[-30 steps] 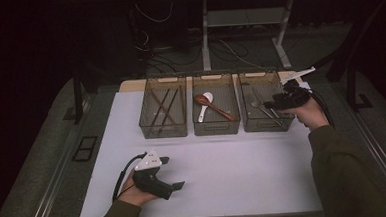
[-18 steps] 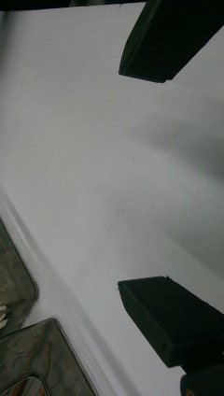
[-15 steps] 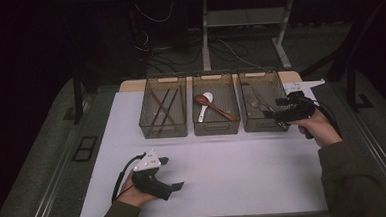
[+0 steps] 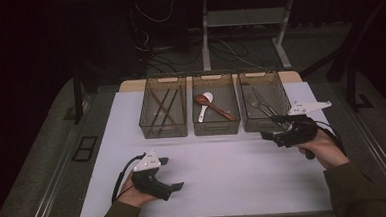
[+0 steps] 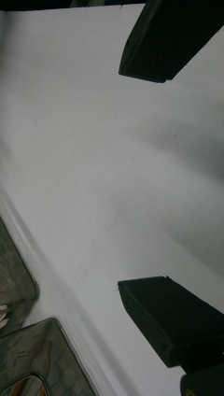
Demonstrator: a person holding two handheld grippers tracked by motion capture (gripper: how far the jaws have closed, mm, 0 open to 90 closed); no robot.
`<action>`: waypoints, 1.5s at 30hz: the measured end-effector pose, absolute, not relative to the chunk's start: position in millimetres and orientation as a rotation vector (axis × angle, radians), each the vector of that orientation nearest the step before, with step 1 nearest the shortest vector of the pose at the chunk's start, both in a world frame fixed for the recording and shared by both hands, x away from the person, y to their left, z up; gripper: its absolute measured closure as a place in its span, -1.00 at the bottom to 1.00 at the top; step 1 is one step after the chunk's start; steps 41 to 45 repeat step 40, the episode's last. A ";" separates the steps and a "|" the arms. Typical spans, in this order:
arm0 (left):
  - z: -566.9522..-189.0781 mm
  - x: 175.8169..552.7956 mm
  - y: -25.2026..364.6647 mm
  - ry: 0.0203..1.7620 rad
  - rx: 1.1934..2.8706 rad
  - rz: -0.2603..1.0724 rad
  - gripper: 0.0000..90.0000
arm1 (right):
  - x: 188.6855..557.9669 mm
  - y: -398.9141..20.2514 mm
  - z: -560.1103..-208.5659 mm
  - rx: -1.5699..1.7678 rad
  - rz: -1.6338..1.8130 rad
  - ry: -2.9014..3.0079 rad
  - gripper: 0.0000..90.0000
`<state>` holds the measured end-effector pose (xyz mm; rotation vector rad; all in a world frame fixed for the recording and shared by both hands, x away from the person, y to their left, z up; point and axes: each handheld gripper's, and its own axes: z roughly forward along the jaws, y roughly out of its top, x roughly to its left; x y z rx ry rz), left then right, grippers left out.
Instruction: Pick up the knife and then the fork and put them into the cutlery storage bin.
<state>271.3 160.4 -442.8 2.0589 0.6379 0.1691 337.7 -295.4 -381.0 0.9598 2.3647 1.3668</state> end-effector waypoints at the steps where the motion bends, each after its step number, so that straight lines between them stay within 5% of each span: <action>1: -442.7 271.1 160.5 0.639 2.059 0.169 -1.00 | 335.5 -295.1 -382.0 0.956 1.373 2.366 -0.55; 24: -441.7 268.7 160.5 0.632 2.054 0.168 -1.00 | 277.4 -283.7 -425.0 0.865 1.382 2.450 -0.58; 45: -440.9 267.2 160.9 0.630 2.055 0.171 -1.00 | 264.2 -291.9 -438.8 0.862 1.358 2.460 -0.58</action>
